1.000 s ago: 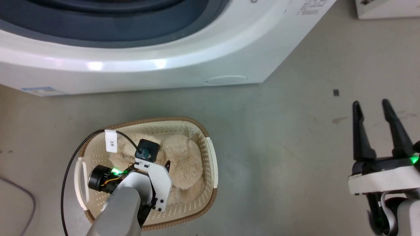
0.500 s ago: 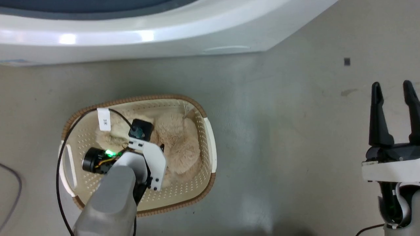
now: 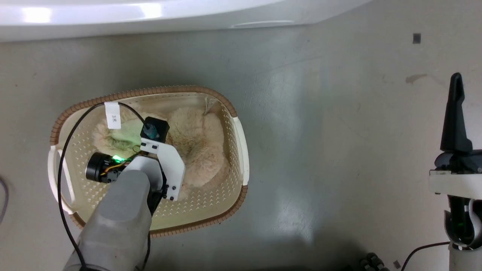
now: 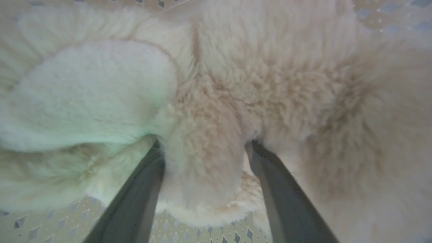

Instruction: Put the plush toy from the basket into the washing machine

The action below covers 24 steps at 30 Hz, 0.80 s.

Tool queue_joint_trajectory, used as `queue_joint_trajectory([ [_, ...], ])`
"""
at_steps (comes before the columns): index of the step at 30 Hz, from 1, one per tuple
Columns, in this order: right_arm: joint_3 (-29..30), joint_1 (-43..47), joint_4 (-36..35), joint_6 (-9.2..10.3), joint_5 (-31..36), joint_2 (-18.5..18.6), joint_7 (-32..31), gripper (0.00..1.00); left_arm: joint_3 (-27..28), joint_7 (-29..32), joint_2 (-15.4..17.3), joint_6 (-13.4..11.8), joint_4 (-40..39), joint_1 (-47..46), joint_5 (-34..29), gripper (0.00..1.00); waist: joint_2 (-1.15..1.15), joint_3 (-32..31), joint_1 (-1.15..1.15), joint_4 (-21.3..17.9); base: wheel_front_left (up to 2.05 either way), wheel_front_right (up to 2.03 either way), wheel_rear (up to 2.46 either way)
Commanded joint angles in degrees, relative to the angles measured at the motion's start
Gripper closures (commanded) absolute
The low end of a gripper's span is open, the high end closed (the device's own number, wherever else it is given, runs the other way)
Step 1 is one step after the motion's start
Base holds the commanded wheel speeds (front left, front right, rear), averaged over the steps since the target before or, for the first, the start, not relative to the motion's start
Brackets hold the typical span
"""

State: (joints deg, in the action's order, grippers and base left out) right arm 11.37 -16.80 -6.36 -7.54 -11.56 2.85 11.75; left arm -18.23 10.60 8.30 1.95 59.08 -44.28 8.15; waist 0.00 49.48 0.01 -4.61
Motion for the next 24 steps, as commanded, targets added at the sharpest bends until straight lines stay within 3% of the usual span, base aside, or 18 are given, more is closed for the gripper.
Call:
queue_joint_trajectory([
  [1, 0.47, -1.64, -0.59, 0.04, -0.42, 0.02, 0.60, 0.00, -0.69, 0.47, 0.36, -0.15, 1.78, -1.49, 0.46, 0.00, 0.00, 1.04, -0.01, -0.02, 0.00, 0.00, 0.00],
  [3, 0.63, -2.04, -0.66, 0.04, -0.59, 0.02, 0.84, 0.00, -1.28, 0.67, 0.50, -0.06, 2.96, -2.19, 0.64, 0.00, 0.00, 1.81, -0.01, -0.06, 0.00, 0.00, 0.00],
  [4, 0.71, -2.24, -0.68, 0.05, -0.68, 0.02, 0.96, 0.00, -1.62, 0.82, 0.58, 0.12, 3.55, -2.50, 0.72, 0.18, 0.00, 2.12, -0.01, -0.08, 0.00, 0.00, 0.00],
  [5, 0.81, -2.46, -0.71, 0.05, -0.79, 0.02, 1.08, 0.00, -1.86, 0.72, 0.63, 0.20, 4.13, -2.86, 0.88, 0.82, 0.00, 2.39, -0.01, -0.10, 0.00, 0.00, 0.00],
  [6, 0.89, -2.67, -0.72, 0.05, -0.88, 0.02, 1.20, 0.00, -2.18, 0.45, 0.71, 0.22, 4.72, -3.23, 0.94, 1.00, 0.00, 2.62, -0.01, -0.12, 0.00, 0.00, 0.00],
  [15, 1.62, -3.99, -0.26, 0.05, -1.90, 0.02, 2.26, 0.00, -4.31, -1.28, 1.10, 0.69, 10.01, -6.08, 2.46, 1.00, 0.00, 2.83, -0.01, -0.48, 0.00, 0.00, 0.00],
  [24, 1.82, -3.58, 1.06, 0.05, -2.25, 0.03, 3.25, 0.00, -5.82, -5.74, 0.29, 1.69, 14.88, -6.44, 4.82, 1.00, 0.00, -1.60, -0.01, 0.16, 0.00, 0.00, 0.00],
])
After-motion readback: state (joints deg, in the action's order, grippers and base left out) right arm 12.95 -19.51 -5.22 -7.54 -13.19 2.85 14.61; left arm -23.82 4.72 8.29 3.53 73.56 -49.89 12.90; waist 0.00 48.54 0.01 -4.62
